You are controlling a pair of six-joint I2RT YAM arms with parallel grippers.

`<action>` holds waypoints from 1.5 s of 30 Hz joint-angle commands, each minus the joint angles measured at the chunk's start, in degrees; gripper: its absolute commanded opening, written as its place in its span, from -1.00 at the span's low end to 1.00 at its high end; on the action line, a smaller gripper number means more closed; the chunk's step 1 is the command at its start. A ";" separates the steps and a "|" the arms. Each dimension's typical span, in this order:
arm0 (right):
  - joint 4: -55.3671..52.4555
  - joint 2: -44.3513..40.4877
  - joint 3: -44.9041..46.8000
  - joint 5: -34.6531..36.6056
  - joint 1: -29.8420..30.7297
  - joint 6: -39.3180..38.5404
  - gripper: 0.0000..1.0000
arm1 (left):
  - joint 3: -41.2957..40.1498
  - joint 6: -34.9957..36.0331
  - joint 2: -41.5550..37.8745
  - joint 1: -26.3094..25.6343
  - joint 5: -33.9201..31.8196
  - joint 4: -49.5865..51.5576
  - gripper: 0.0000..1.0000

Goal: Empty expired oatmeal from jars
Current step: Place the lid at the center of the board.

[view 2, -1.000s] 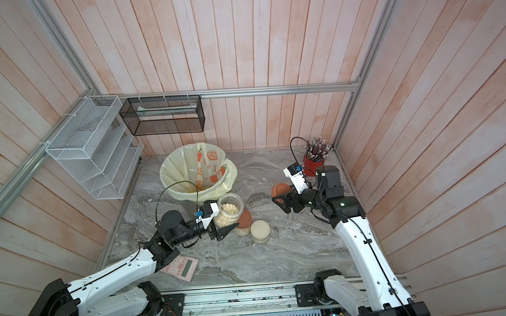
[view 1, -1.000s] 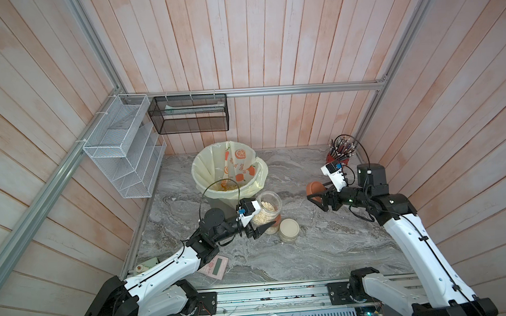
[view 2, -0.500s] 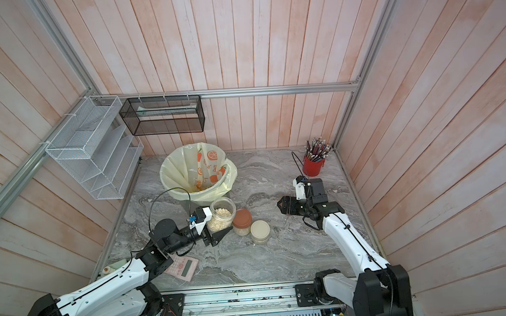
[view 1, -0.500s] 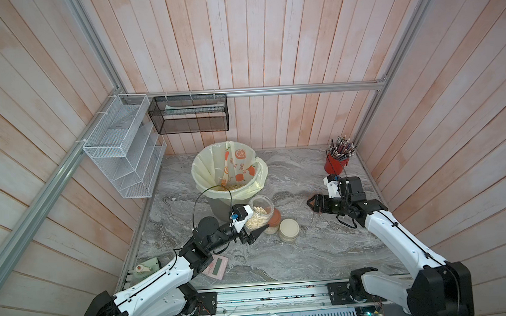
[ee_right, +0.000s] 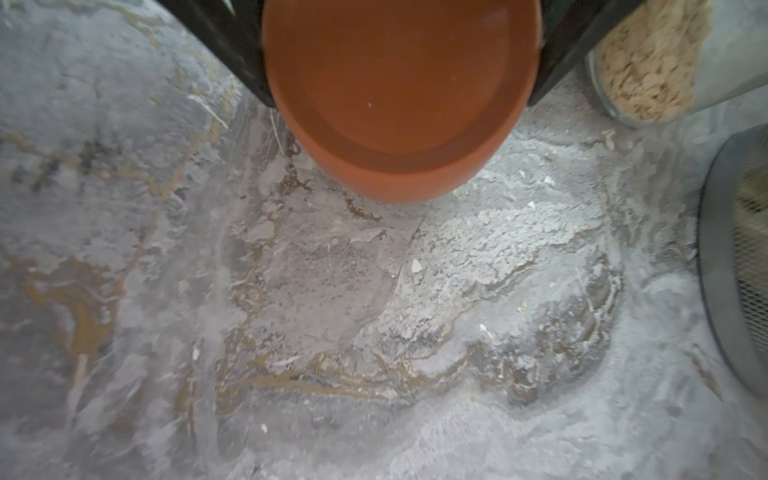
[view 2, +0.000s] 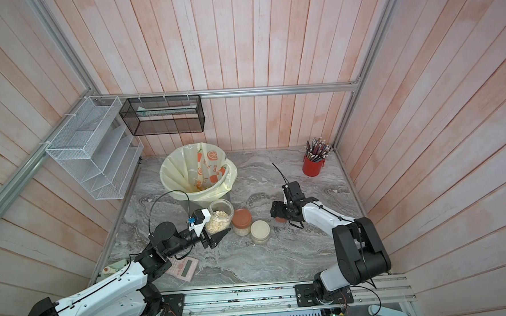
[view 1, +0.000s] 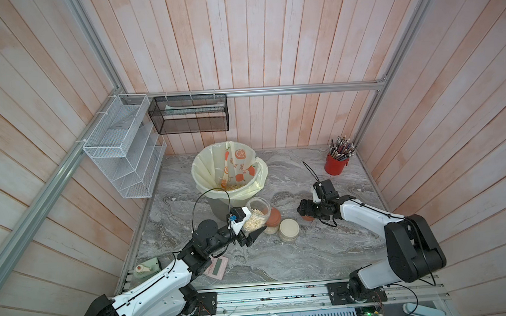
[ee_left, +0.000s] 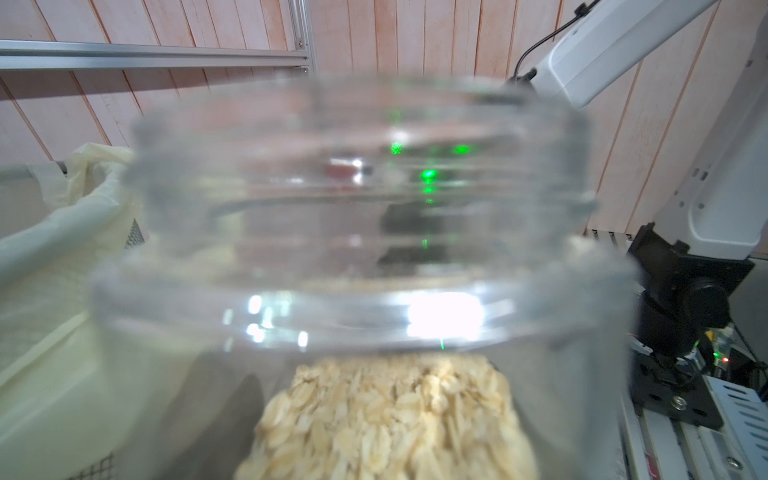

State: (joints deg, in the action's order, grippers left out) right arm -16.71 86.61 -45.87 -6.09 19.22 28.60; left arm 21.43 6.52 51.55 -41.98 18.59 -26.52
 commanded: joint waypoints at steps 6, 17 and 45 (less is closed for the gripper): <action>-0.86 6.03 -5.05 6.54 2.21 2.71 0.18 | 0.10 -1.51 -1.84 0.29 -1.95 -3.60 -0.96; -1.11 10.76 -5.61 8.33 5.07 4.00 0.49 | 1.59 -1.69 -3.26 0.31 -2.83 -0.88 -0.96; -15.85 2.45 -18.21 17.88 8.73 0.77 0.96 | 6.01 -2.07 -7.70 0.32 -11.23 6.86 -0.96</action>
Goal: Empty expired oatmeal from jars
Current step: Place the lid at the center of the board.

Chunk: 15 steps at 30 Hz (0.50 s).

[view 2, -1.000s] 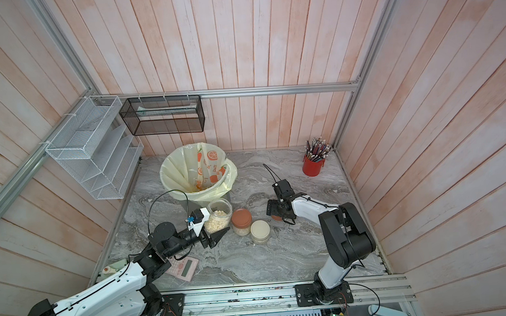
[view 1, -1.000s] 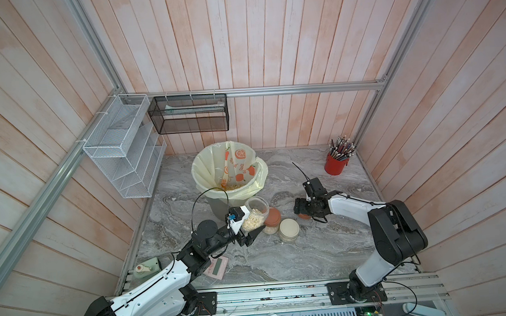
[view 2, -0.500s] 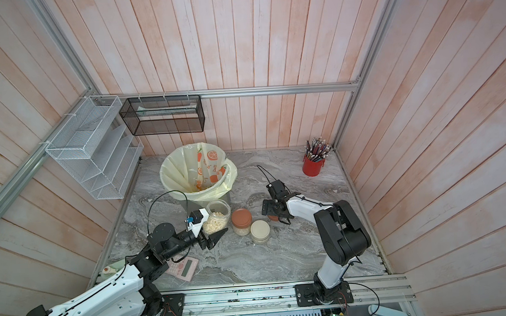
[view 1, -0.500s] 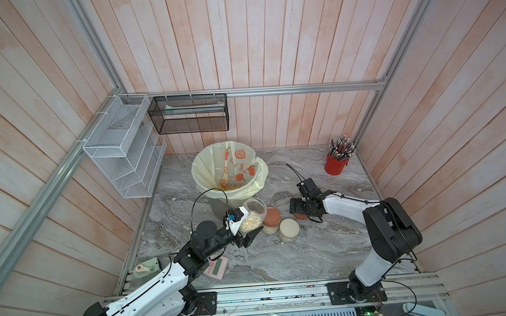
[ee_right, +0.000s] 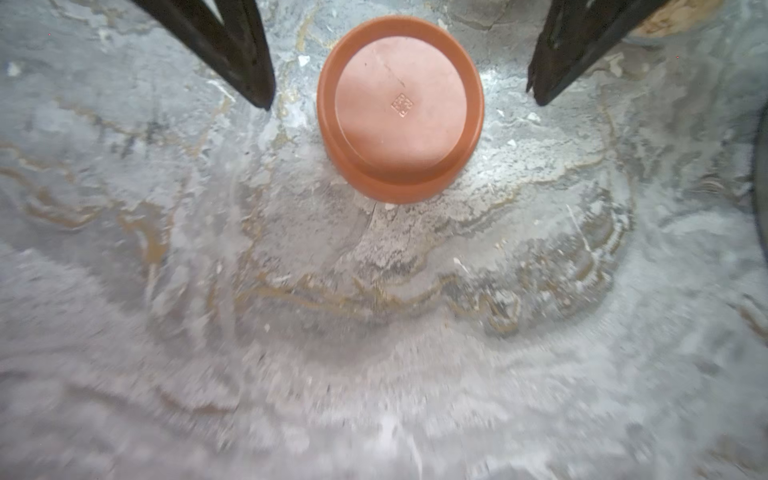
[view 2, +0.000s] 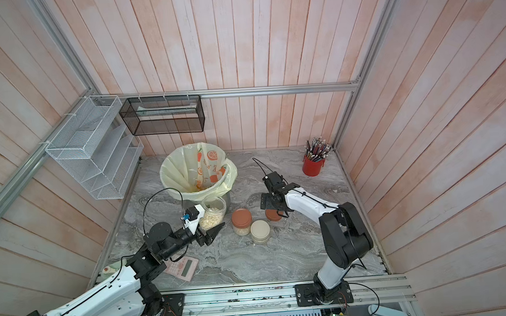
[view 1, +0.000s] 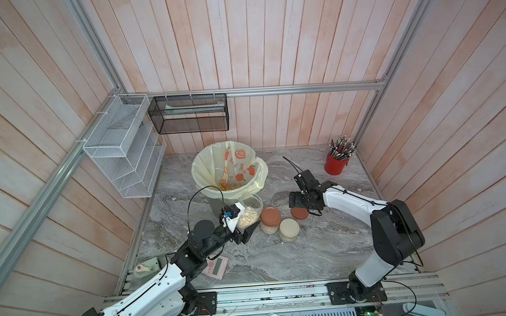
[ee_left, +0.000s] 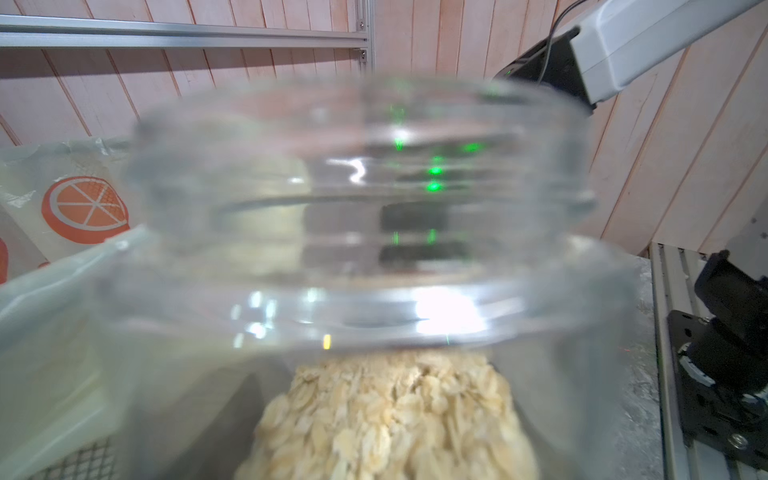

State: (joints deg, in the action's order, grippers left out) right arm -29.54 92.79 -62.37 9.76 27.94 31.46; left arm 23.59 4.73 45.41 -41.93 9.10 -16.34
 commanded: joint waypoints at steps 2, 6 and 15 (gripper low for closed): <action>0.00 -7.41 -0.46 -1.25 0.09 -3.77 0.96 | 5.02 0.63 -1.80 0.32 -2.10 -1.72 -0.96; 7.18 -15.91 4.15 -11.09 0.08 -2.95 0.96 | 6.81 1.42 -2.56 0.29 -2.70 0.74 -0.96; 15.76 -33.56 11.33 -25.71 0.15 8.53 0.96 | 10.27 0.33 -1.11 2.93 0.86 1.84 -0.93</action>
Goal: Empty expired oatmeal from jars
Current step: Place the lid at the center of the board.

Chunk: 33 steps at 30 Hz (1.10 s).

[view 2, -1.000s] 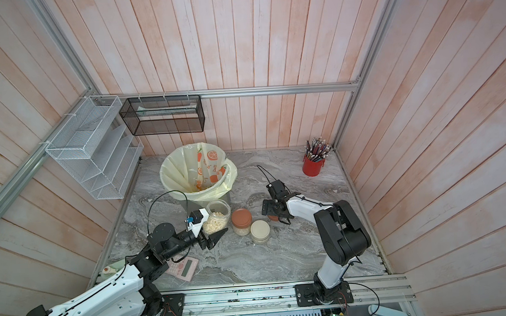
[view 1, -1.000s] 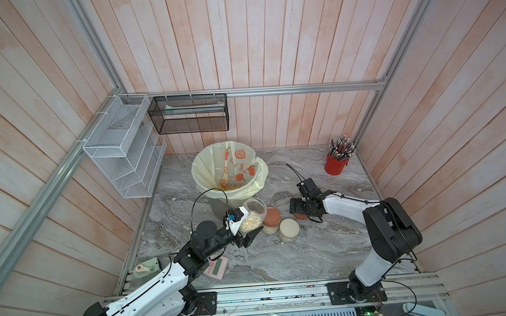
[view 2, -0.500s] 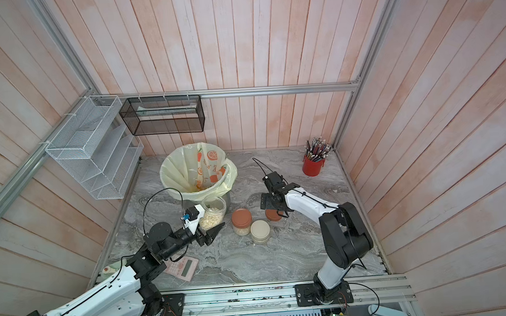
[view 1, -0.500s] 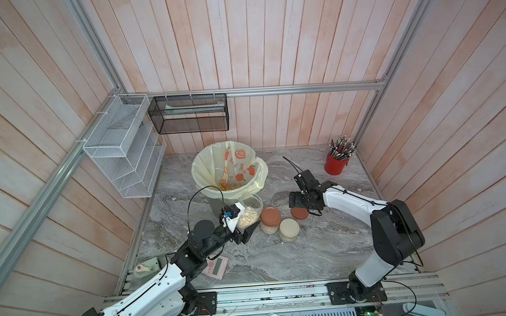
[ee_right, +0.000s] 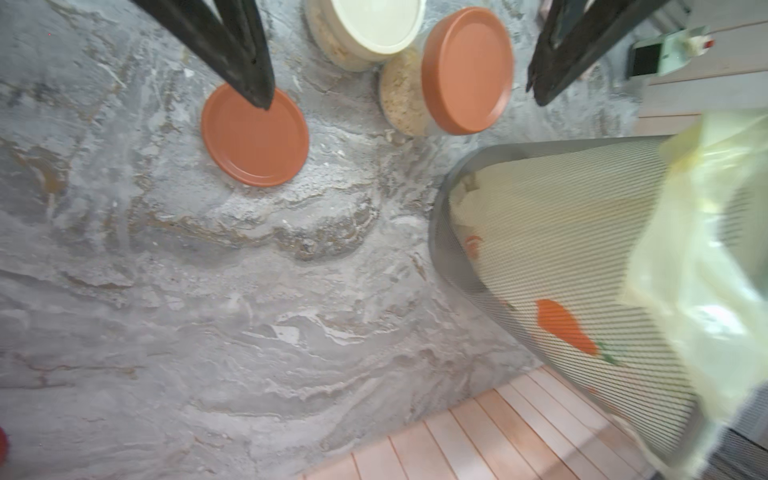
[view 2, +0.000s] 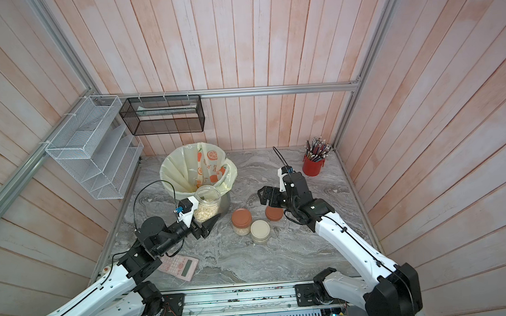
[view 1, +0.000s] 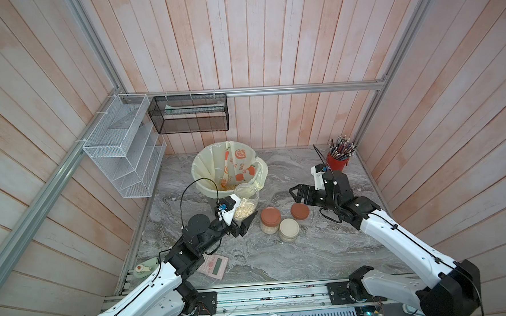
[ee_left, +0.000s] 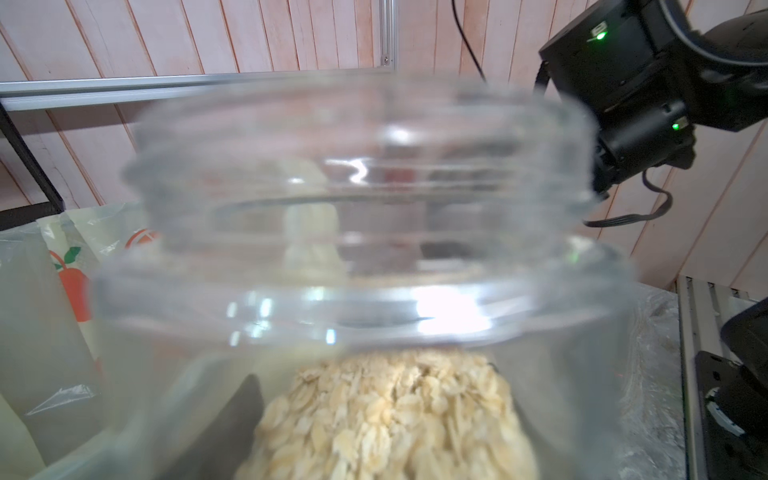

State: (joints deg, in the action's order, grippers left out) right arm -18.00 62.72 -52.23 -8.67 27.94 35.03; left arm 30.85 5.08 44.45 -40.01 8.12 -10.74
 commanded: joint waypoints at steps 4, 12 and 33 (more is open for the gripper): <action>7.52 -8.16 3.43 -9.34 2.59 9.03 0.96 | 4.05 -1.30 0.99 3.16 4.20 -4.16 -0.93; 8.27 -9.37 0.03 -4.56 13.96 7.13 0.96 | 6.74 -2.12 -0.44 3.27 3.37 -0.82 -0.94; 18.86 3.87 -14.42 -4.07 25.67 -7.82 0.96 | 10.68 -0.77 -0.47 3.45 1.92 1.87 -0.93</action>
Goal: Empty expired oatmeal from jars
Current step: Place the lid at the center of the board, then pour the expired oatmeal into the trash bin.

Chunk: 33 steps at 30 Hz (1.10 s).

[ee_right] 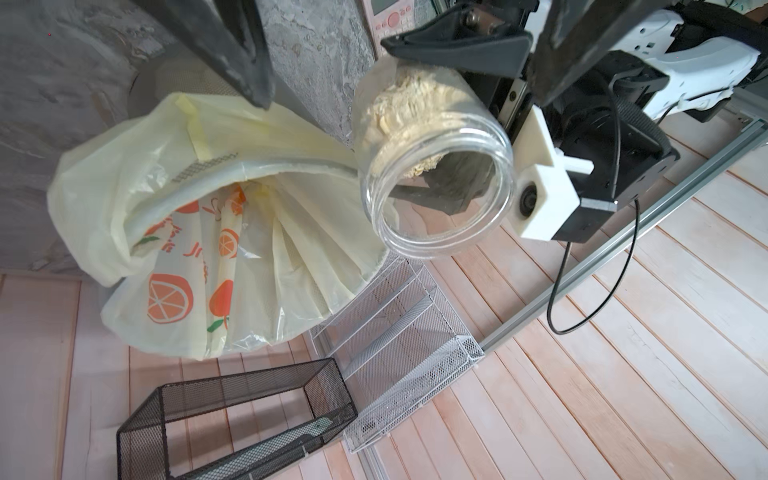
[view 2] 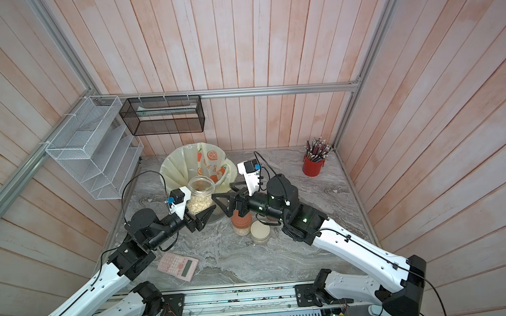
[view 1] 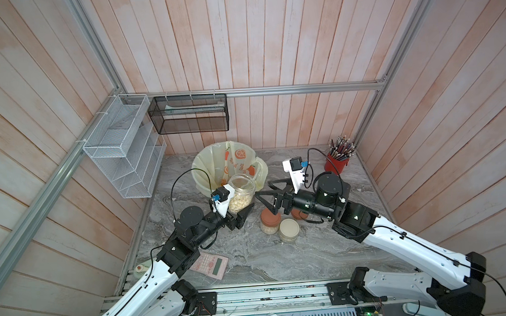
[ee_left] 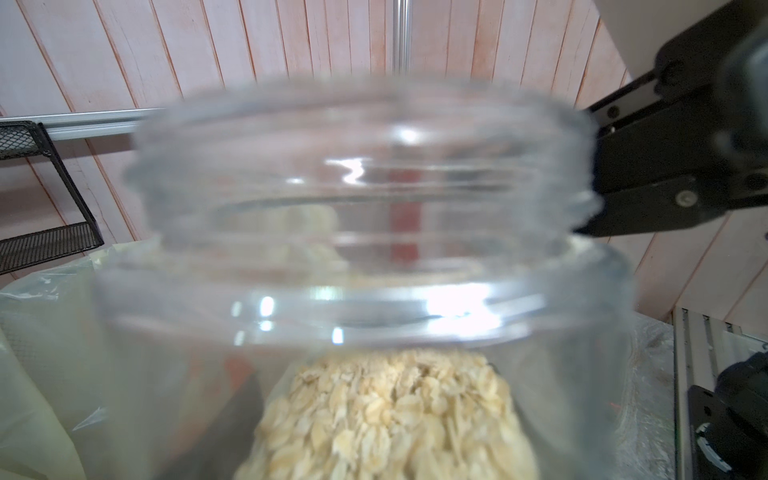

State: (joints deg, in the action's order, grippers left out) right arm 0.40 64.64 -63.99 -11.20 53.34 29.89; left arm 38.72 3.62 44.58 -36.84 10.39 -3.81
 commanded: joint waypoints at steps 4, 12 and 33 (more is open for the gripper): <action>2.73 4.63 -3.57 -3.58 0.32 -2.39 0.96 | 3.46 1.03 0.71 0.28 0.00 -5.24 -0.93; 4.68 8.64 -5.25 -3.56 1.04 -3.13 0.96 | 4.02 1.13 2.03 0.54 1.00 -6.52 -0.93; 8.37 18.31 -11.34 -6.05 1.60 -3.11 0.92 | 4.16 0.87 2.75 3.44 4.78 -8.49 -0.93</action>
State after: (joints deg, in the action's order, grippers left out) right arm 6.15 81.97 -73.36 -16.29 54.72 26.94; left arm 39.86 4.08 47.99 -33.63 13.08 -5.76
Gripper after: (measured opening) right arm 0.960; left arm 0.847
